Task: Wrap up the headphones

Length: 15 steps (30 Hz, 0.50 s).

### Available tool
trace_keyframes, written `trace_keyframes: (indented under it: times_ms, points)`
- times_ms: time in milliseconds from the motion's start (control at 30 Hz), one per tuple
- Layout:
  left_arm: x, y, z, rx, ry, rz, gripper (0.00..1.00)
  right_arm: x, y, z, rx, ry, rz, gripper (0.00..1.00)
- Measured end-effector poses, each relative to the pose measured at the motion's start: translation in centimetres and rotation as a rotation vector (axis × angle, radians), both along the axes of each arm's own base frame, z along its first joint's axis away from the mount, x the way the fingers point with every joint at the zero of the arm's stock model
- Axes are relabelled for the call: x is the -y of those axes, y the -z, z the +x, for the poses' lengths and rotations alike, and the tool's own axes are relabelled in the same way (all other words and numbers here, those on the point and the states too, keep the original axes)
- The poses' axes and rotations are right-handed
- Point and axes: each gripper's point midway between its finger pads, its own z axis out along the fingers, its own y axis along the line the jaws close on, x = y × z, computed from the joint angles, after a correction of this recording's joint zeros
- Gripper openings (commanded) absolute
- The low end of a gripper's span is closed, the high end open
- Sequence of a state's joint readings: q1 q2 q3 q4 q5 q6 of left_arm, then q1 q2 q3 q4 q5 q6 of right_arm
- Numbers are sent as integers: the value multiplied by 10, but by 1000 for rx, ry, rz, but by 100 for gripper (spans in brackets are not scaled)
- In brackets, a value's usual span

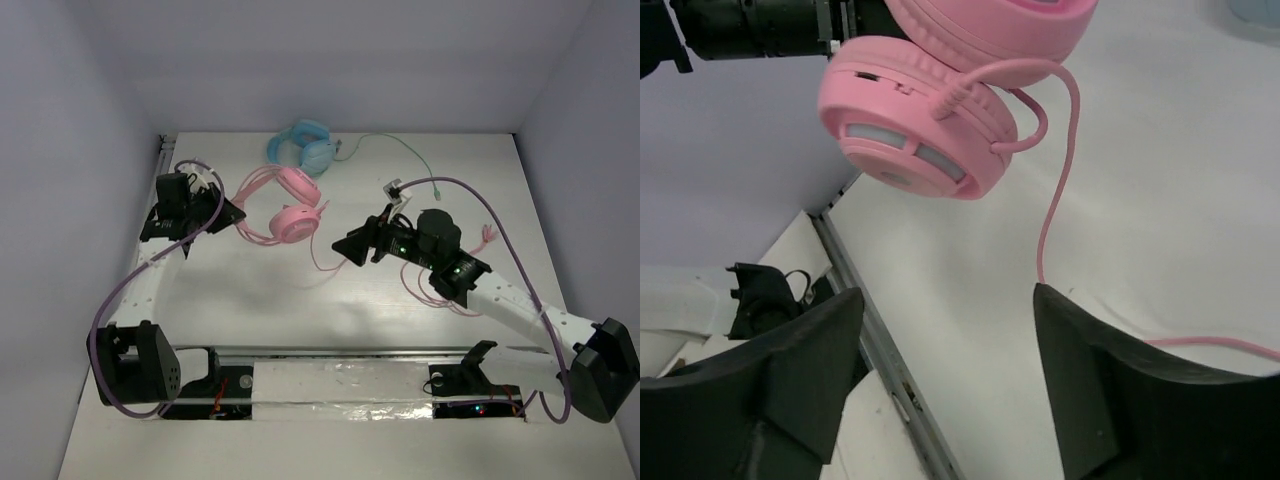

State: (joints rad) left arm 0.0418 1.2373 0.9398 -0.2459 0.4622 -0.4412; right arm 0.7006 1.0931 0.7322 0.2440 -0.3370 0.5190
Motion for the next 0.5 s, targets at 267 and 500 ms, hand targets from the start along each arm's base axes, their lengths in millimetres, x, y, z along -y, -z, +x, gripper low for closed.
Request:
trace_keyframes:
  times_ms: [267,500]
  points:
    - [26,-57,-17,119,72,-153,0,-14,20,17,42,-78,-15,78]
    - [41,-103,-31,234,134,-244,0,-21,49,18,15,-126,-59,71]
